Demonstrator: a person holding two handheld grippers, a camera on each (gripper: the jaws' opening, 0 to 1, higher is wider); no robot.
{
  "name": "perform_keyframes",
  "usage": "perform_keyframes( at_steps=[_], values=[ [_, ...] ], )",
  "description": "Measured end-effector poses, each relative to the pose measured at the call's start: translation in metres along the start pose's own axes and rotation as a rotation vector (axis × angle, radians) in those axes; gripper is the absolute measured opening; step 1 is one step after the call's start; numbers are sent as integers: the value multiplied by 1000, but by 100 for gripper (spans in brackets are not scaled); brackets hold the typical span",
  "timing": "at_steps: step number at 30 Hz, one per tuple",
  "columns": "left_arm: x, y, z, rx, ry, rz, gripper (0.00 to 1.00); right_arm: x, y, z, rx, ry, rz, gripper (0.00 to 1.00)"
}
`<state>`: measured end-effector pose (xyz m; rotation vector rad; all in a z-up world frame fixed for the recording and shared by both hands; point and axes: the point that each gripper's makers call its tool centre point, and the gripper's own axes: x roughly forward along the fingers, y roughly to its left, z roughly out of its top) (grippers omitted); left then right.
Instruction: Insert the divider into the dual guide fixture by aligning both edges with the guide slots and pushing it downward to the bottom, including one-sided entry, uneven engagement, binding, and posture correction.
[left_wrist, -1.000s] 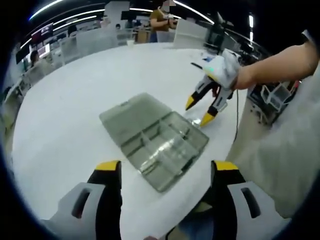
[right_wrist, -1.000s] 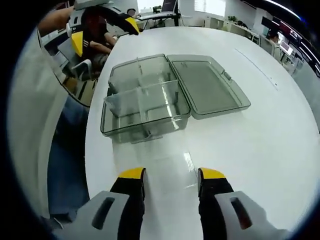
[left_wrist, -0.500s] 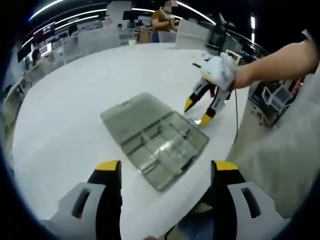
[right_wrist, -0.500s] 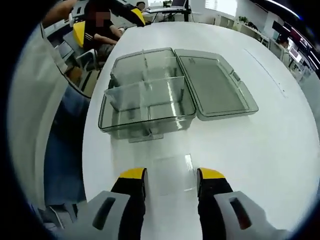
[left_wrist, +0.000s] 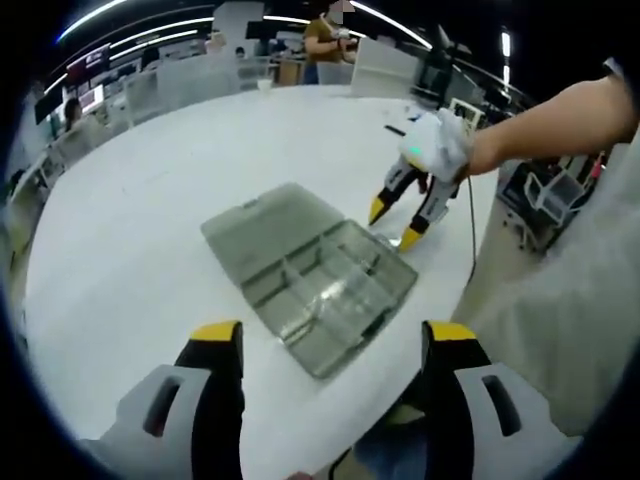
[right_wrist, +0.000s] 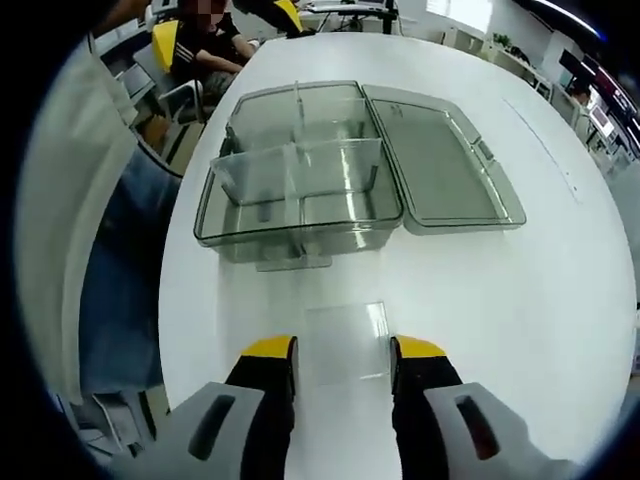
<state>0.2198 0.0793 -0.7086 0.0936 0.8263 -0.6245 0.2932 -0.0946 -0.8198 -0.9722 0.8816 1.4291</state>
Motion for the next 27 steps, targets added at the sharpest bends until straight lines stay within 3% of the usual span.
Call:
perform_keyframes(
  at_steps=[27],
  values=[
    [-2, 0, -9, -12, 5, 11, 69, 2, 0, 1, -8, 56, 5, 29]
  ],
)
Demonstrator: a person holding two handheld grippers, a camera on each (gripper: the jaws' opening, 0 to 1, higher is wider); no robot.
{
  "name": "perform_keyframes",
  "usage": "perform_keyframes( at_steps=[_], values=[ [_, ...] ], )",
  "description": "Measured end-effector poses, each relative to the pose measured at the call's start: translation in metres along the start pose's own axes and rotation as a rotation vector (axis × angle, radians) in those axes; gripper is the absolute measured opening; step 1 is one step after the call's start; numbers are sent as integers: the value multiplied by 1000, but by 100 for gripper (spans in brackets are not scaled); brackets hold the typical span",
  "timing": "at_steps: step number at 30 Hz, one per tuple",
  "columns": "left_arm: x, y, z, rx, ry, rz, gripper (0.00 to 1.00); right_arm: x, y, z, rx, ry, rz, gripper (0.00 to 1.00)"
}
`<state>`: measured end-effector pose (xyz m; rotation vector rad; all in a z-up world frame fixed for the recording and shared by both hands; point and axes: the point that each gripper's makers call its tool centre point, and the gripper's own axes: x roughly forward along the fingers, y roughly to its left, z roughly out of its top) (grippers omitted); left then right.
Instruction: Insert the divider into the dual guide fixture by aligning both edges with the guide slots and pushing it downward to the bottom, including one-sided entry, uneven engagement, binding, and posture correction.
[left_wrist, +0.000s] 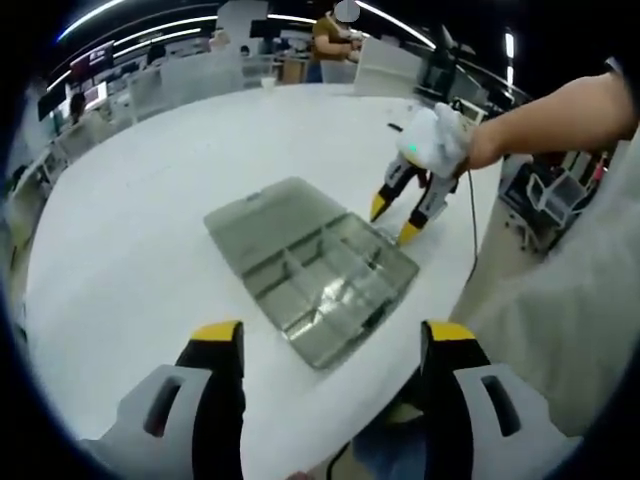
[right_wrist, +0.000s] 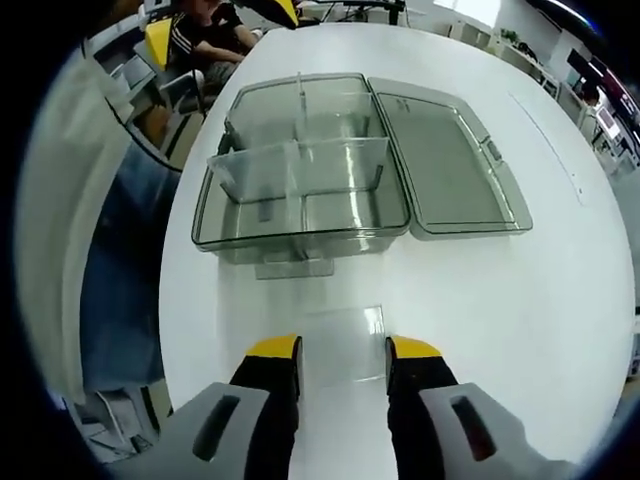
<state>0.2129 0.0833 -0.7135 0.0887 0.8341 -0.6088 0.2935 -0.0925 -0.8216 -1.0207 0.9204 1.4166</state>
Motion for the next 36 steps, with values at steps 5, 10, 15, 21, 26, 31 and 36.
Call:
perform_keyframes(
  at_steps=[5, 10, 15, 21, 26, 31, 36],
  values=[
    [0, 0, 1, -3, -5, 1, 69, 0, 1, 0, 28, 15, -6, 29],
    [0, 0, 0, -6, -6, 2, 69, 1, 0, 0, 39, 38, -11, 29],
    [0, 1, -1, -11, -7, 1, 69, 0, 1, 1, 62, 37, -10, 28],
    [-2, 3, -1, -18, -8, 4, 69, 0, 2, 2, 81, 42, -11, 28],
    [-2, 2, -1, -17, -10, 3, 69, 0, 3, 2, 96, 40, -9, 28],
    [-1, 2, -1, -17, -10, 0, 69, -2, 4, 2, 108, 39, -7, 28],
    [0, 3, 0, -17, -11, -3, 69, -2, 3, 0, 131, 35, -6, 28]
  ],
)
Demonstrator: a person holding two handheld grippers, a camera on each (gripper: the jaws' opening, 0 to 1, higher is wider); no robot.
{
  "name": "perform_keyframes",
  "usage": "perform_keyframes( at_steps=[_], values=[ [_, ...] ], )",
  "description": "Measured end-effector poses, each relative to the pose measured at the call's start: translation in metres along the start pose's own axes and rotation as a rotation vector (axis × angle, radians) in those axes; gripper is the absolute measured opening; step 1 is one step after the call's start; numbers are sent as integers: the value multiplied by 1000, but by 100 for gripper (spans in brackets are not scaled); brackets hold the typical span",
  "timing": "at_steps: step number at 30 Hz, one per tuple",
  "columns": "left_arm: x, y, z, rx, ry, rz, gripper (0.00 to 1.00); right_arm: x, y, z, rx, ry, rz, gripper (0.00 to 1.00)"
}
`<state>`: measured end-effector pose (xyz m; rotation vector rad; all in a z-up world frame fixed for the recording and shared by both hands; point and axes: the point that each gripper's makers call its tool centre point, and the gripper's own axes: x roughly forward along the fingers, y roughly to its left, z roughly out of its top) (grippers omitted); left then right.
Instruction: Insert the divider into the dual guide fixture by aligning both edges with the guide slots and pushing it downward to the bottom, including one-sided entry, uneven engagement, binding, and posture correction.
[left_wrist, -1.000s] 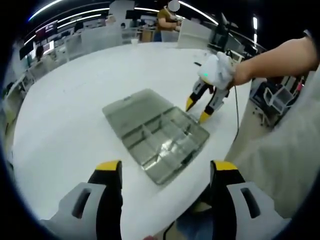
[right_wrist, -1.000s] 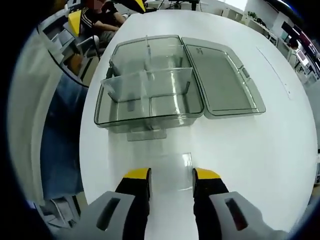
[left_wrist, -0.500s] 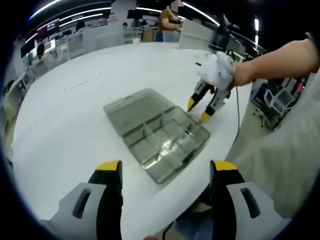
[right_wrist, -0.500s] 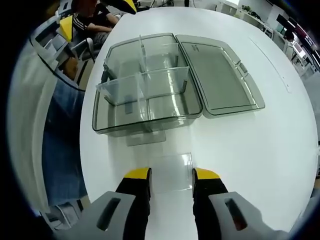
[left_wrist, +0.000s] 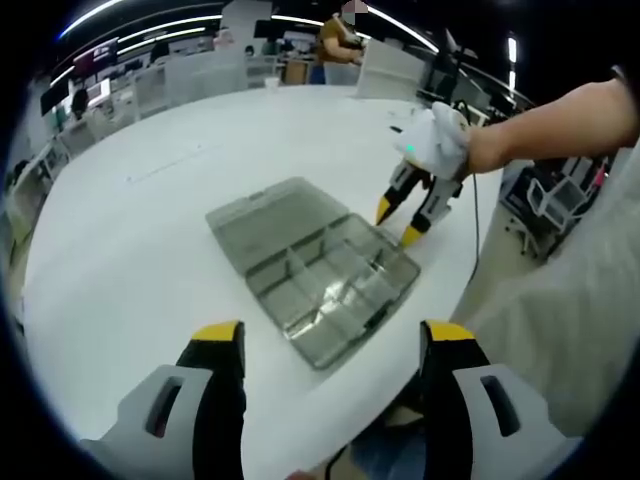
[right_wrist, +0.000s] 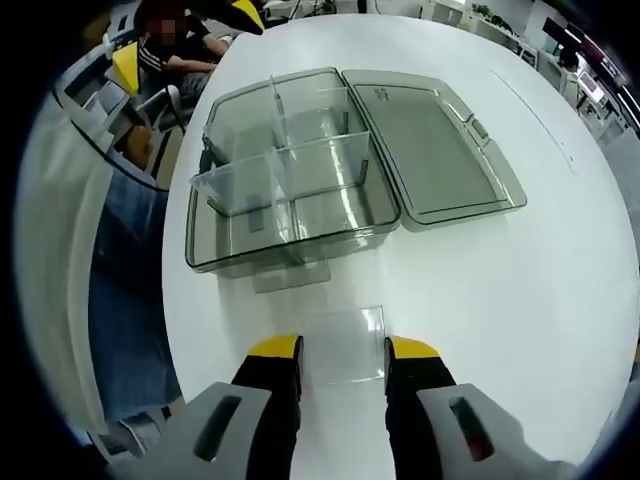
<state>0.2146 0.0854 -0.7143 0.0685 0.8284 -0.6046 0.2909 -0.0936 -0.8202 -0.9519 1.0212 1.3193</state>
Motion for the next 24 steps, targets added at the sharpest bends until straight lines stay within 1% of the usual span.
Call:
perform_keyframes(
  at_steps=[16, 24],
  values=[
    [2, 1, 3, 8, -2, -5, 69, -3, -2, -5, 47, -14, 5, 27],
    [4, 0, 6, 13, -6, -12, 69, -8, -4, -9, 94, -30, 2, 27]
  ],
)
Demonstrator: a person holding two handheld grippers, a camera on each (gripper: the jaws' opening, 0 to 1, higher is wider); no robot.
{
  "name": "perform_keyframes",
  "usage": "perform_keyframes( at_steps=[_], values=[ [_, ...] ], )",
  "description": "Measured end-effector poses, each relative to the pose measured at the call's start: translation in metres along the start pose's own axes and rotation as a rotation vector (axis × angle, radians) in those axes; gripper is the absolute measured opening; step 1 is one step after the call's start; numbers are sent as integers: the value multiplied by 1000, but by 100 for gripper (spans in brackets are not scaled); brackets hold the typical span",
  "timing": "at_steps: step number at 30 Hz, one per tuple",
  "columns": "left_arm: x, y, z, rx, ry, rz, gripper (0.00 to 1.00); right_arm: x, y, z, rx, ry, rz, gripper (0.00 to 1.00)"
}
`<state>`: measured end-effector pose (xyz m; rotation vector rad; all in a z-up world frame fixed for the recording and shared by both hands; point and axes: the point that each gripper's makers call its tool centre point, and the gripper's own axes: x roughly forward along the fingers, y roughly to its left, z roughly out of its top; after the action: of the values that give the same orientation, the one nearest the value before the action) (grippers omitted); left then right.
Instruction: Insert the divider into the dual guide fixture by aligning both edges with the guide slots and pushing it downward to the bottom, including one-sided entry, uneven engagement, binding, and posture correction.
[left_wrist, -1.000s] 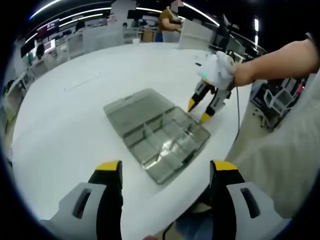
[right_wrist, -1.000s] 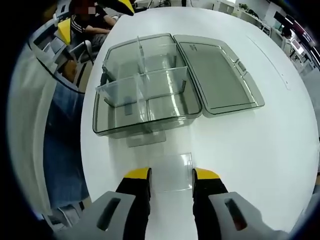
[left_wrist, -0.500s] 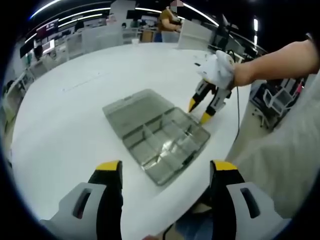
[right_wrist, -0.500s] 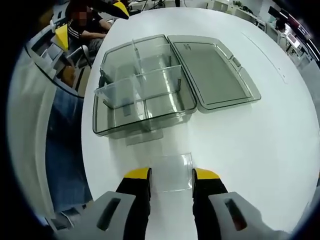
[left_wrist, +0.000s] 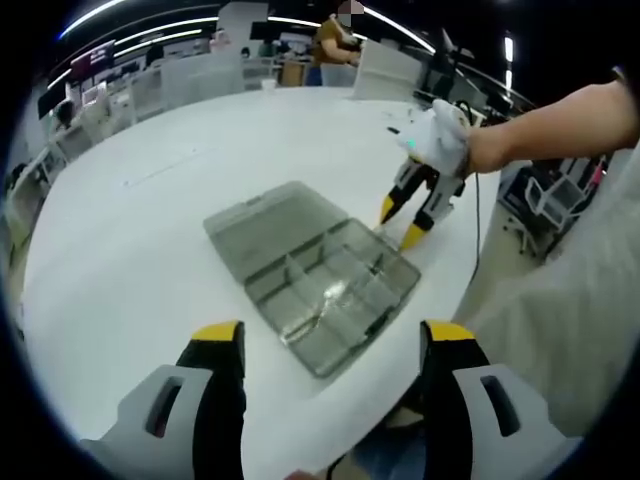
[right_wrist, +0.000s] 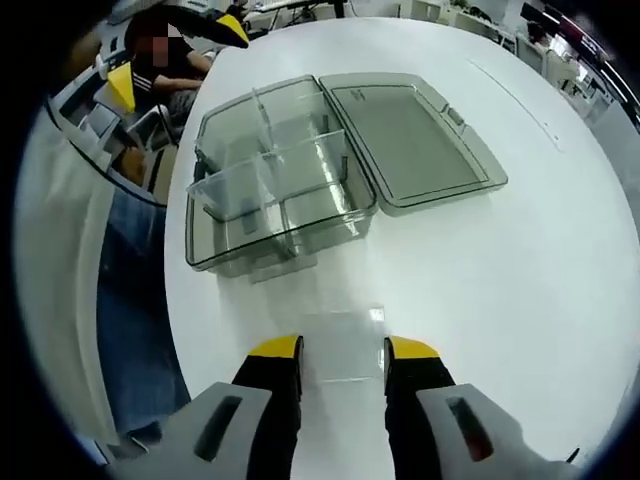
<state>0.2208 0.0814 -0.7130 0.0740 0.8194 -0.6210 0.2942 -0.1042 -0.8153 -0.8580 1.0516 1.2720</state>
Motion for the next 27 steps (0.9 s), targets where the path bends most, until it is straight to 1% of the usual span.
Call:
perform_keyframes(
  at_steps=[6, 20, 27],
  values=[
    [1, 0, 2, 5, -2, -3, 69, -2, 1, -2, 31, -8, 5, 27],
    [2, -2, 1, 7, -3, -11, 69, -9, 4, -3, 58, -21, -6, 27],
    [4, -5, 4, 16, -4, -21, 69, -12, 5, -4, 68, -32, -14, 27]
  ],
)
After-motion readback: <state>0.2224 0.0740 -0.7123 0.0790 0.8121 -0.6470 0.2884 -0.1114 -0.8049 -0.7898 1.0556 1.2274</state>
